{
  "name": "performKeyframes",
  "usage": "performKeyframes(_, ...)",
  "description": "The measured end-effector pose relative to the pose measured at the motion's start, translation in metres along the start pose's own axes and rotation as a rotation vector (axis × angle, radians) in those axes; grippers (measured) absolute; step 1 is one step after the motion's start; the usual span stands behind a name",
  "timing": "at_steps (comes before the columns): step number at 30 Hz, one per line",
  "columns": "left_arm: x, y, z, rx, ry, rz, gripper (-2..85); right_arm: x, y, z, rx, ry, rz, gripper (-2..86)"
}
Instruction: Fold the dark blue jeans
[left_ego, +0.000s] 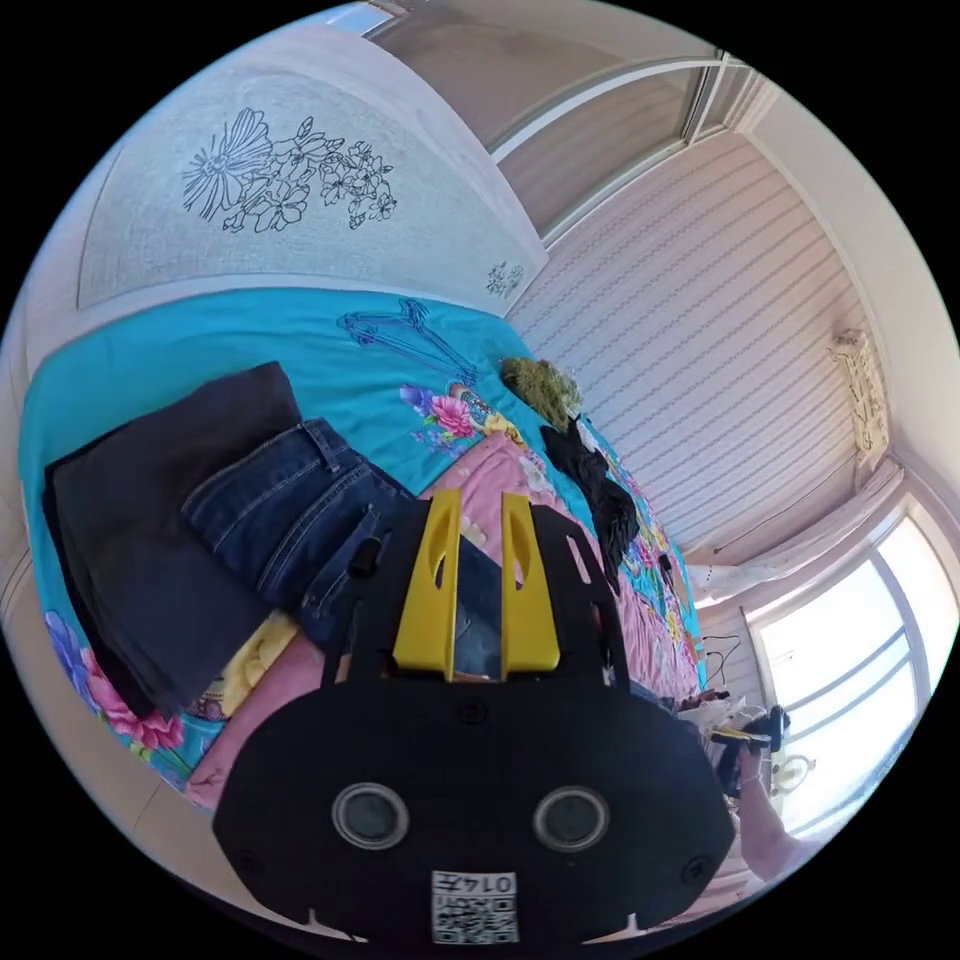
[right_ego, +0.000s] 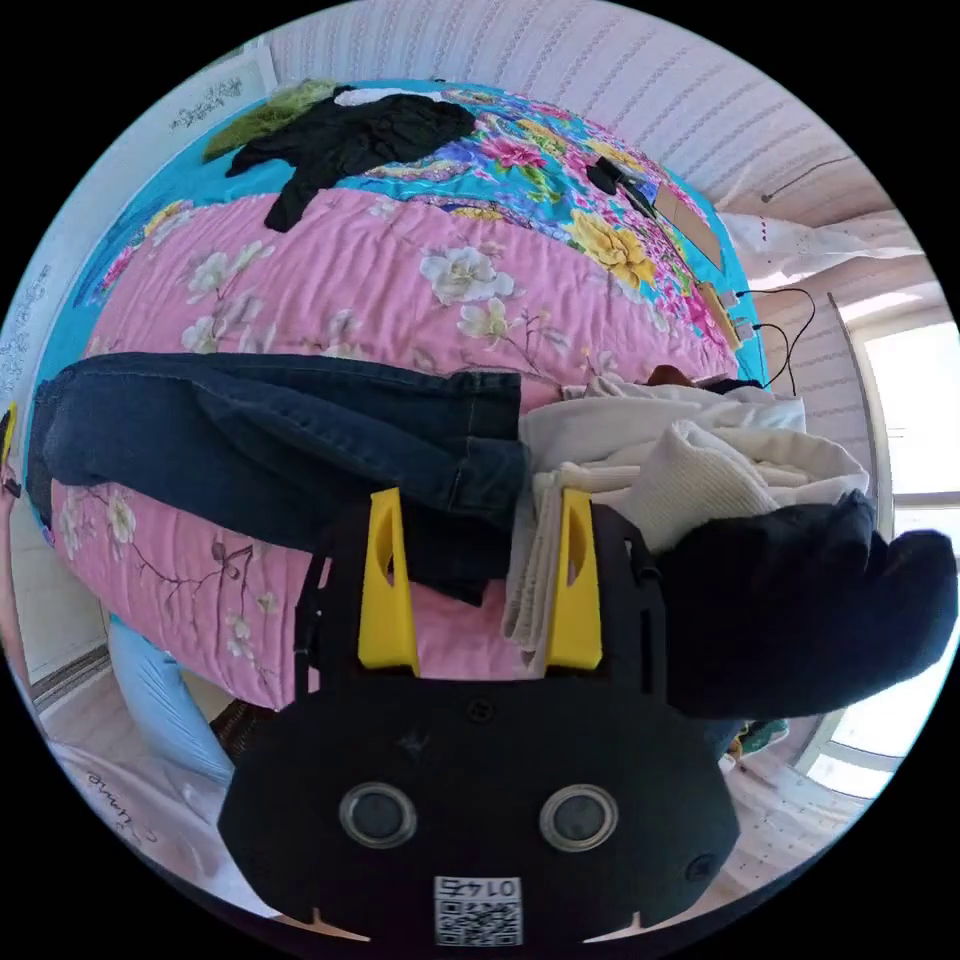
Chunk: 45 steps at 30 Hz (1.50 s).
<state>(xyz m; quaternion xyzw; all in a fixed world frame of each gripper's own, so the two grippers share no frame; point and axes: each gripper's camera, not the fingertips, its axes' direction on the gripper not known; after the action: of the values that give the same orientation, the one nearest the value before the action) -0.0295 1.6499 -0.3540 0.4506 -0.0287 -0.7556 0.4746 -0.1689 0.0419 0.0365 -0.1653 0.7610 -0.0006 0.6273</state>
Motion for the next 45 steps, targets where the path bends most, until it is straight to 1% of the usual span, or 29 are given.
performKeyframes(2, -0.012, 0.025, -0.003, -0.069, 0.007, 0.013, 6.7, -0.001, 0.037, 0.001, 0.107, -0.082, 0.006, 19.9)
performKeyframes(5, -0.034, 0.071, -0.005, -0.112, -0.044, -0.027, 6.8, -0.006, 0.121, 0.025, 0.288, -0.273, 0.066, 13.9)
performKeyframes(7, -0.049, 0.097, 0.003, -0.148, -0.076, -0.086, 7.7, -0.003, 0.169, 0.059, 0.31, -0.347, 0.192, 13.2)
performKeyframes(9, -0.057, 0.106, 0.015, -0.176, -0.063, -0.153, 8.6, 0.009, 0.218, 0.114, 0.307, -0.507, 0.412, 14.8)
performKeyframes(10, -0.059, 0.109, 0.024, -0.189, -0.019, -0.21, 9.1, 0.014, 0.226, 0.127, 0.305, -0.566, 0.462, 15.2)
performKeyframes(11, -0.059, 0.11, 0.028, -0.189, 0.015, -0.232, 9.4, 0.023, 0.24, 0.149, 0.324, -0.676, 0.555, 16.1)
performKeyframes(12, -0.056, 0.111, 0.038, -0.185, 0.074, -0.26, 9.9, 0.033, 0.251, 0.166, 0.379, -0.764, 0.653, 16.1)
performKeyframes(13, -0.052, 0.112, 0.046, -0.172, 0.083, -0.283, 10.1, 0.038, 0.255, 0.172, 0.418, -0.796, 0.698, 16.2)
performKeyframes(15, -0.044, 0.111, 0.059, -0.152, 0.073, -0.286, 10.4, 0.055, 0.266, 0.196, 0.554, -0.901, 0.866, 15.4)
performKeyframes(18, -0.035, 0.114, 0.082, -0.135, 0.078, -0.325, 10.2, 0.066, 0.266, 0.228, 0.635, -0.991, 1.014, 11.9)
performKeyframes(20, -0.028, 0.118, 0.095, -0.122, 0.076, -0.325, 8.8, 0.068, 0.26, 0.239, 0.644, -0.998, 1.05, 9.1)
performKeyframes(22, -0.016, 0.121, 0.103, -0.154, 0.015, -0.352, 4.4, 0.069, 0.252, 0.249, 0.645, -1.058, 1.064, 6.1)
performKeyframes(23, -0.012, 0.121, 0.103, -0.165, -0.003, -0.353, 3.1, 0.07, 0.245, 0.254, 0.623, -1.137, 1.039, 3.6)
performKeyframes(24, 0.001, 0.121, 0.1, -0.178, -0.04, -0.312, 1.5, 0.072, 0.242, 0.251, 0.621, -1.176, 0.99, 2.0)
performKeyframes(25, 0.016, 0.121, 0.095, -0.188, -0.069, -0.214, 0.4, 0.074, 0.242, 0.247, 0.621, -1.165, 0.975, 1.5)
performKeyframes(27, 0.035, 0.125, 0.082, -0.195, -0.071, -0.075, -0.3, 0.079, 0.243, 0.218, 0.587, -1.088, 0.794, 0.5)
performKeyframes(30, 0.039, 0.145, 0.052, -0.193, 0.043, -0.093, -0.8, 0.077, 0.269, 0.189, 0.576, -1.084, 0.657, 0.2)
performKeyframes(32, 0.041, 0.163, 0.03, -0.192, 0.044, -0.075, -0.9, 0.079, 0.298, 0.174, 0.582, -1.081, 0.641, 0.2)
performKeyframes(35, 0.05, 0.201, 0.0, -0.253, 0.05, -0.007, -0.9, 0.081, 0.347, 0.15, 0.501, -1.058, 0.58, 0.3)
performKeyframes(38, 0.068, 0.253, -0.015, -0.373, -0.022, 0.116, -0.9, 0.076, 0.394, 0.123, 0.409, -0.941, 0.545, 0.5)
performKeyframes(40, 0.081, 0.298, -0.011, -0.47, -0.141, 0.221, -0.9, 0.074, 0.417, 0.116, 0.34, -0.876, 0.554, 0.9)
performKeyframes(41, 0.082, 0.309, -0.009, -0.492, -0.16, 0.243, -0.9, 0.073, 0.429, 0.119, 0.305, -0.861, 0.58, 1.4)
performKeyframes(43, 0.086, 0.344, -0.006, -0.571, -0.256, 0.269, -1.0, 0.07, 0.437, 0.131, 0.217, -0.877, 0.619, 2.3)
performKeyframes(44, 0.088, 0.351, -0.008, -0.574, -0.272, 0.271, -1.0, 0.067, 0.439, 0.137, 0.157, -0.855, 0.637, 3.1)
performKeyframes(45, 0.095, 0.364, -0.014, -0.573, -0.279, 0.282, -1.0, 0.064, 0.441, 0.133, 0.117, -0.777, 0.654, 3.9)
